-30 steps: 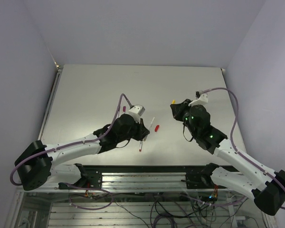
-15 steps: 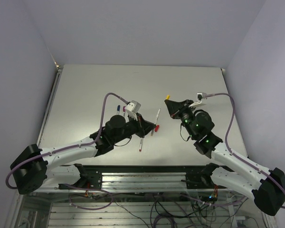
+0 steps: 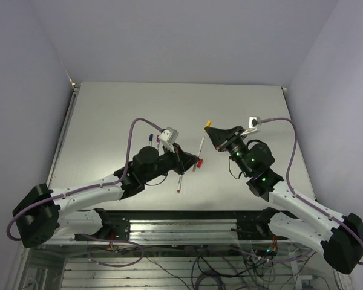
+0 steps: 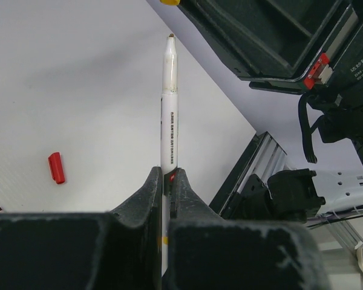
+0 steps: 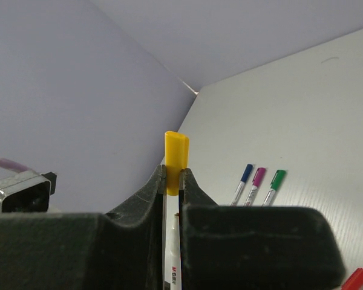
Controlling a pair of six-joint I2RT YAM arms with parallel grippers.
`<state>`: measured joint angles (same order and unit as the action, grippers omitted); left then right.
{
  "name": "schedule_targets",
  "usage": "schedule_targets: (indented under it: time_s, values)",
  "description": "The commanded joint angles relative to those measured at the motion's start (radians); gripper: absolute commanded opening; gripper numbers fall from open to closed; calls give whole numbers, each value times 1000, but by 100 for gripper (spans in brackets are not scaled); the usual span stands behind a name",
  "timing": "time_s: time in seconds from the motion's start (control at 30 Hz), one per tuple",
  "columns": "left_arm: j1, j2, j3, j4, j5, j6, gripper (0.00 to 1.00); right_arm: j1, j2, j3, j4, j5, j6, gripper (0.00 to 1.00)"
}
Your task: Insert the pens into the pen caps
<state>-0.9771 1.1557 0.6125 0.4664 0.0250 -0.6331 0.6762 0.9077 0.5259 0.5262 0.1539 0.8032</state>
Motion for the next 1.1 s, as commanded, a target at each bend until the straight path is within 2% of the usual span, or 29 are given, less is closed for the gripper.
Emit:
schedule_targets:
  time_s: [0.0, 1.07]
  values:
    - [-5, -20, 11, 31, 0, 25, 7, 2, 6, 2, 5, -41, 16, 0]
    - [-6, -35, -13, 34, -24, 16, 7, 3, -27, 9, -59, -56, 5, 0]
